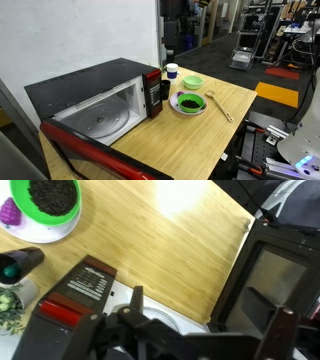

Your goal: Move the green bowl and the white plate to the right on the table, then open the microwave door

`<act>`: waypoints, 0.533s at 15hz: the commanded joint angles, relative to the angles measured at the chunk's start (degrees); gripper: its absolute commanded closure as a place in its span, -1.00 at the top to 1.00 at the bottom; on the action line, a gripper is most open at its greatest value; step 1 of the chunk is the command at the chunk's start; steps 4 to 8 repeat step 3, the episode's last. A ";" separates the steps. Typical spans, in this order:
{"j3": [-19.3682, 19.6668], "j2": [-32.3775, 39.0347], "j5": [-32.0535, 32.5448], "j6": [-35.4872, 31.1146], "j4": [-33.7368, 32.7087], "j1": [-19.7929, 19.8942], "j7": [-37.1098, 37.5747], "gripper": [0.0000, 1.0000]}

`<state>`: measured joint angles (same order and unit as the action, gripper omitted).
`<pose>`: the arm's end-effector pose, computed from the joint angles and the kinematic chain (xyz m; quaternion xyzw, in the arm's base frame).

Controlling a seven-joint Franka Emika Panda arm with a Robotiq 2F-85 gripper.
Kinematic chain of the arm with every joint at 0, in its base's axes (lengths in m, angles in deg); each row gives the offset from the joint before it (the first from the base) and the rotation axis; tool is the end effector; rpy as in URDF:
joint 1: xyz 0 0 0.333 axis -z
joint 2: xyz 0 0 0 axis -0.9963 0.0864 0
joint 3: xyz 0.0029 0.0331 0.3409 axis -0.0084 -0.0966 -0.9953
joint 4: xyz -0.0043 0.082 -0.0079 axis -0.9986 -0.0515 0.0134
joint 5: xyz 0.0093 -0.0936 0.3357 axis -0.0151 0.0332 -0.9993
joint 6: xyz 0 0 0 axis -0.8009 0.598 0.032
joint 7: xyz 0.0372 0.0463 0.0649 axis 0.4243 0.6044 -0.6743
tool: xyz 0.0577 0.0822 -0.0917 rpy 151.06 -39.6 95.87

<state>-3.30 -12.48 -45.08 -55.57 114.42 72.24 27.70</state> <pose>0.4339 0.2107 0.5715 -0.9695 -0.2423 -0.0113 0.0366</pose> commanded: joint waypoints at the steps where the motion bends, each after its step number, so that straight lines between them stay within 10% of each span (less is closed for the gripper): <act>1: -0.05 -0.62 1.43 0.98 0.23 0.43 -0.01 1.00; 8: -0.01 -1.04 1.69 1.09 0.38 0.49 0.03 1.00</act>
